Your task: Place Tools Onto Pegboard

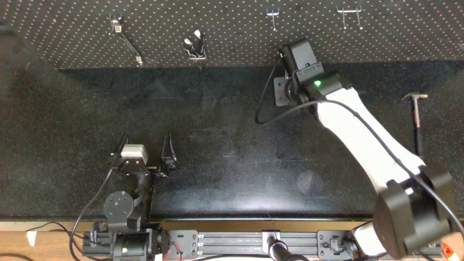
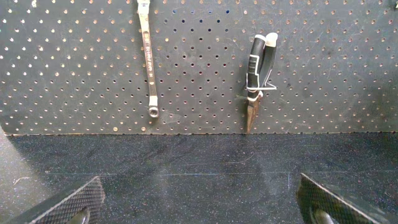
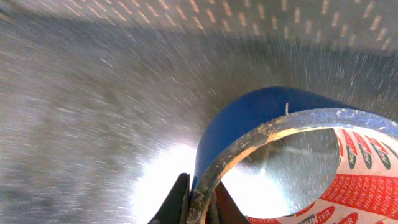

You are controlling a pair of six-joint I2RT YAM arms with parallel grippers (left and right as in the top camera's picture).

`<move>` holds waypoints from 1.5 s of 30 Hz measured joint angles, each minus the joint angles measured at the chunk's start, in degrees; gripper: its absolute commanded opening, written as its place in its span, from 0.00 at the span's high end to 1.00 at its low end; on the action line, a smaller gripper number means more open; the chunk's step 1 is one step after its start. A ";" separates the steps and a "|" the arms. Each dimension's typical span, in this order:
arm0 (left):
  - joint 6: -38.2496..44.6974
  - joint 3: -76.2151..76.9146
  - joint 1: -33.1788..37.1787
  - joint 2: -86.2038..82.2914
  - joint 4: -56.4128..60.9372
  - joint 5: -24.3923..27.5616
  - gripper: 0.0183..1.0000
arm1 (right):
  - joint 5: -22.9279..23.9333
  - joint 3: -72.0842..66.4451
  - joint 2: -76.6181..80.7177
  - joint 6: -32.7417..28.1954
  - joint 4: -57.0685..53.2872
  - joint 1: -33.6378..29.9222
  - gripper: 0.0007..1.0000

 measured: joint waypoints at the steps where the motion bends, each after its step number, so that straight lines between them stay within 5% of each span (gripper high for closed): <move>1: 0.00 0.00 0.00 0.00 0.00 0.00 0.01 | -0.02 0.11 -2.95 0.20 0.57 0.72 0.92; 12: 0.00 0.00 0.00 0.00 0.00 0.00 0.00 | -0.02 0.57 -12.85 0.46 13.11 4.57 0.92; 21: 0.00 0.00 0.00 0.00 0.00 0.00 0.00 | 0.33 0.57 -17.35 0.44 12.02 4.61 0.93; 31: 0.00 0.00 0.00 0.00 0.00 0.00 0.01 | 0.48 0.57 -10.69 -0.17 24.26 4.61 0.92; 45: 0.00 0.00 0.00 0.00 0.00 0.00 0.00 | 2.19 0.57 -5.31 -3.10 27.78 4.61 0.93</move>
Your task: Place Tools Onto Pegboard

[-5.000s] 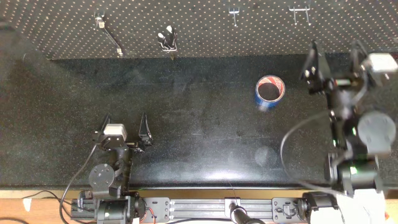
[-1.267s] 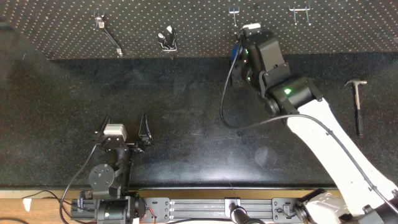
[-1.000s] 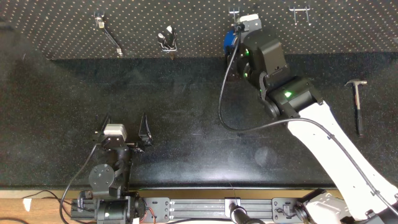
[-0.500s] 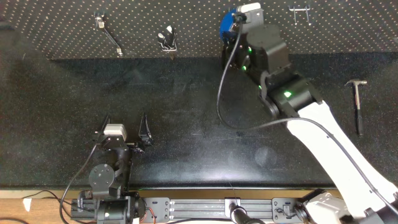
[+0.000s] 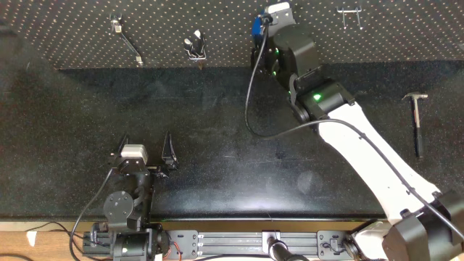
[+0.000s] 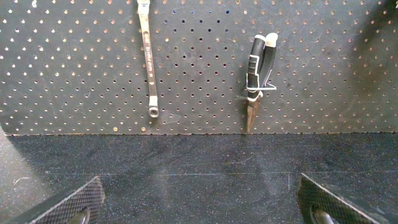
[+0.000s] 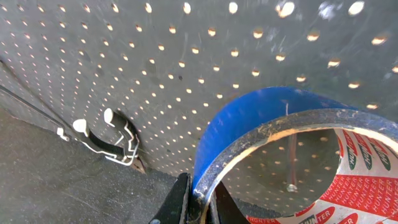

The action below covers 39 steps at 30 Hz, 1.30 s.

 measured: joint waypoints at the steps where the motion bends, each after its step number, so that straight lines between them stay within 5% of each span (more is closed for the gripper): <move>1: 0.00 0.00 0.00 0.00 0.00 0.00 0.01 | 0.02 0.00 0.04 0.00 0.02 -0.02 0.93; 12: 0.00 0.00 0.00 0.00 0.00 0.00 0.01 | 1.07 0.00 1.75 -0.85 2.21 -0.02 0.92; 17: 0.00 0.00 0.00 0.00 0.00 0.00 0.00 | 1.05 0.00 1.84 -1.20 2.16 -0.02 0.79; 27: 0.00 0.00 0.00 0.00 0.00 0.00 0.01 | -0.02 0.00 2.03 -1.22 2.16 0.00 0.77; 35: 0.00 0.00 0.00 0.00 0.00 0.00 0.01 | -1.07 0.15 -0.39 -1.18 -10.36 -0.02 0.75; 36: 0.00 0.00 0.00 0.00 0.00 0.00 0.00 | -1.05 0.22 -1.60 -1.11 -12.63 -0.02 0.67; 37: 0.00 0.00 0.00 0.00 0.00 0.00 0.01 | -1.07 0.22 -3.17 -1.07 -14.49 0.00 0.50; 39: 0.00 0.00 0.00 0.00 0.00 0.00 0.01 | -0.35 0.35 -5.92 -0.87 -18.53 0.00 0.43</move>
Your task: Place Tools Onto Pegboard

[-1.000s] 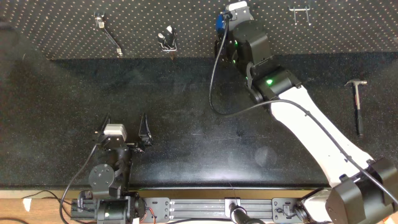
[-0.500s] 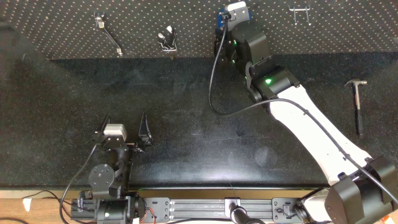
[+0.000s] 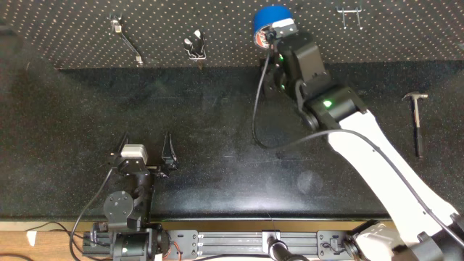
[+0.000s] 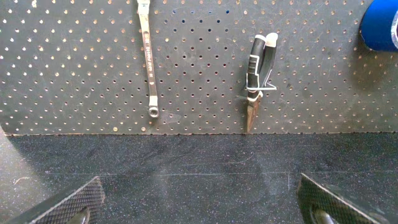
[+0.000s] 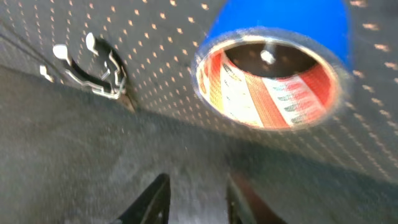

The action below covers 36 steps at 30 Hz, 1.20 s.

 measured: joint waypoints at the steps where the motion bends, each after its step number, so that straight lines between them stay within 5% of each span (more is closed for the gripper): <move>1: 0.00 0.00 0.00 0.00 0.00 0.00 0.01 | 0.83 -0.02 -2.16 -0.07 -3.28 0.00 0.40; 4: 0.00 0.00 0.00 0.00 0.00 0.00 0.00 | 2.47 0.04 -7.32 -0.04 -10.27 0.00 0.01; 9: 0.00 0.00 0.00 0.00 0.00 0.00 0.01 | 5.90 0.13 -18.27 1.53 -20.90 0.07 0.00; 13: 0.00 0.00 0.00 0.00 0.00 0.00 0.01 | 19.47 0.24 -28.37 5.84 -32.52 -0.59 0.00; 15: 0.00 0.00 0.00 0.00 0.00 0.00 0.01 | 26.53 0.33 -31.32 6.34 -37.35 -5.35 0.00; 18: 0.00 0.00 0.00 0.00 0.00 0.00 0.01 | 29.14 0.44 -30.42 5.66 -41.53 -19.23 0.00; 21: 0.00 0.00 0.00 0.00 0.00 0.00 0.01 | 24.72 0.39 -25.77 0.79 -39.28 -34.32 0.00; 26: 0.00 0.00 0.00 0.00 0.00 -0.02 0.00 | 6.62 0.20 -16.09 -8.76 -32.70 -50.60 0.00; 32: 0.00 0.00 0.00 -0.04 0.00 -0.02 0.00 | -6.21 0.02 -0.07 -17.07 -33.51 -52.15 0.00; 36: 0.00 0.00 0.00 -0.04 0.00 -0.02 0.00 | -8.59 -0.04 6.56 -18.12 -32.44 -52.17 0.00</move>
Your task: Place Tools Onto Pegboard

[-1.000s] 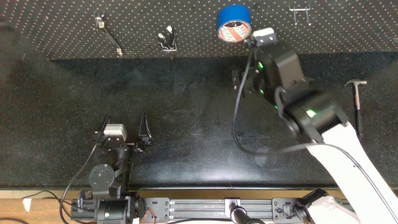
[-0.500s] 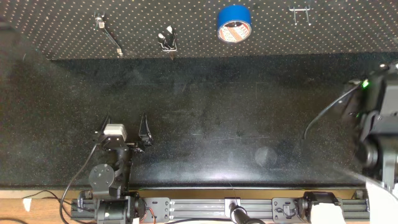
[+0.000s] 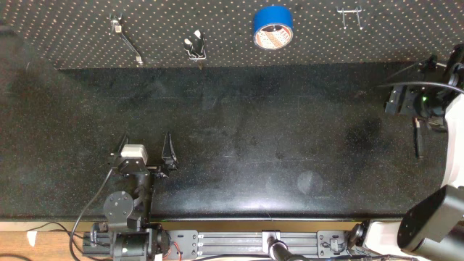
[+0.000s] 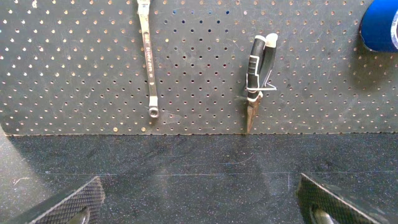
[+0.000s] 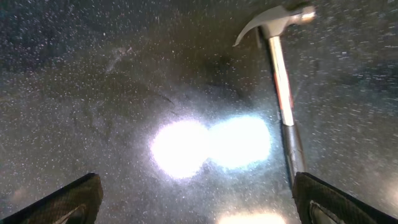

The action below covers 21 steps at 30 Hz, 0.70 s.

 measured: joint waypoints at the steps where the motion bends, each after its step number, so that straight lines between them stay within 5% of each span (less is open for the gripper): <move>1: 0.00 -0.02 0.00 0.00 0.00 0.00 0.01 | -0.15 0.00 0.44 -0.26 -0.02 -0.17 0.00; 8: 0.00 0.00 0.00 0.00 0.00 0.00 0.01 | 0.04 0.00 0.44 -9.38 -3.23 -4.15 0.00; 12: 0.00 0.00 0.00 0.00 0.00 0.00 0.01 | 0.46 -0.02 0.44 -22.69 -7.58 -13.51 0.00; 21: 0.00 0.00 0.00 0.00 0.00 0.00 0.01 | 0.96 -0.04 1.68 -37.79 -4.28 -14.03 0.00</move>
